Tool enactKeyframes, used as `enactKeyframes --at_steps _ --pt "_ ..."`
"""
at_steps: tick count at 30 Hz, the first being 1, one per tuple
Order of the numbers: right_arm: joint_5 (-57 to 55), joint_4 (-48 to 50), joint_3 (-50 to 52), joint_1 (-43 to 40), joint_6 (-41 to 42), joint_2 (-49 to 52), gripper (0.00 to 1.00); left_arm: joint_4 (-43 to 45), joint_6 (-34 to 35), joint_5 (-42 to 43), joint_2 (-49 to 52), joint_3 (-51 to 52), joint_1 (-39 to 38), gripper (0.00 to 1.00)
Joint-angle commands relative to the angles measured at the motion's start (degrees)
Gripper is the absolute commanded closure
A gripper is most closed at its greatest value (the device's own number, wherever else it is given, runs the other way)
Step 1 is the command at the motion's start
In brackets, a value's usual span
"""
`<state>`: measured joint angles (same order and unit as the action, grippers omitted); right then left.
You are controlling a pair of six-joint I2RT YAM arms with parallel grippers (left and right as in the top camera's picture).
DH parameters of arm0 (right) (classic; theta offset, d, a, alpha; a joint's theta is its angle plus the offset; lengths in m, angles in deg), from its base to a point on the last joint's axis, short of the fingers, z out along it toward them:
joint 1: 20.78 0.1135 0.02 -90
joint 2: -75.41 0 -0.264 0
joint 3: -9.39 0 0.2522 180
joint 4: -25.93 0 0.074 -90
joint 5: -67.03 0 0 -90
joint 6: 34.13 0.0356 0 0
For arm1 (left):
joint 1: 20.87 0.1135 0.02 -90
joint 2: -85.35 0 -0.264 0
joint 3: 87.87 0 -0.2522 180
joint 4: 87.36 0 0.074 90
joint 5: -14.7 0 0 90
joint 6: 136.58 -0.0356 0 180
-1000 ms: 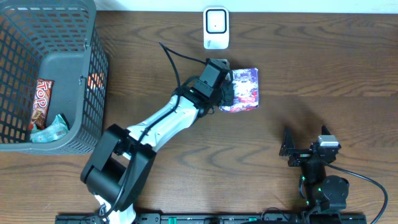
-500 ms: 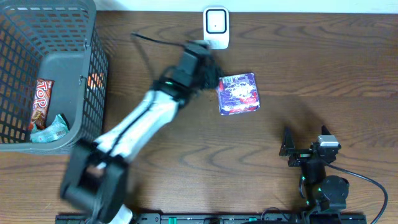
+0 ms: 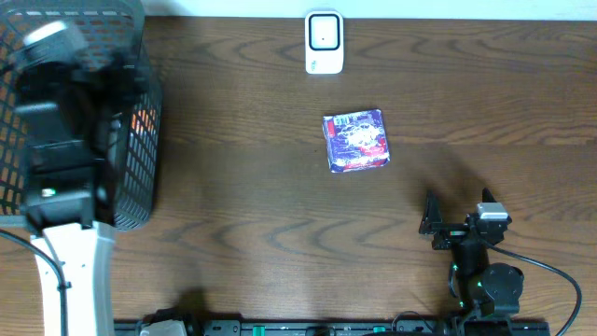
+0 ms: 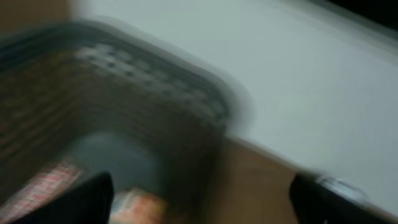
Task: Scan the item barcode
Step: 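Reach the left gripper into the basket and grasp the mint-green packet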
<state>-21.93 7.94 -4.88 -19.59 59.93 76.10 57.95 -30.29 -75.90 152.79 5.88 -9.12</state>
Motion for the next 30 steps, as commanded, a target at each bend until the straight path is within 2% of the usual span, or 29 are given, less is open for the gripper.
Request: enactKeyframes --at_steps 1,5,10,17,23,29,30 --pt "-0.48 -0.07 0.20 -0.24 -0.48 -0.31 0.01 -3.93 1.79 -6.54 3.23 0.26 10.21 0.04" --pt "-0.48 -0.07 0.20 -0.24 -0.48 -0.31 0.01 -8.26 8.94 -6.58 7.67 0.26 17.35 0.03" --pt "-0.48 -0.07 0.20 -0.24 -0.50 -0.31 0.01 -15.91 17.51 -8.50 15.96 0.26 22.34 0.00" --pt "-0.48 -0.07 0.20 -0.24 -0.48 -0.31 0.01 -22.08 18.95 -8.50 27.17 0.37 22.80 0.01" --pt "-0.48 -0.07 0.20 -0.24 -0.48 -0.31 0.01 -22.03 21.57 -9.35 34.73 1.29 22.80 0.00" --pt "-0.48 -0.07 0.20 -0.24 -0.48 -0.31 0.01 -19.91 21.03 -9.31 41.48 1.40 22.80 0.01" --pt "-0.48 -0.07 0.20 -0.24 -0.50 -0.31 0.01 -19.89 21.03 -9.31 42.07 1.40 22.80 0.05"
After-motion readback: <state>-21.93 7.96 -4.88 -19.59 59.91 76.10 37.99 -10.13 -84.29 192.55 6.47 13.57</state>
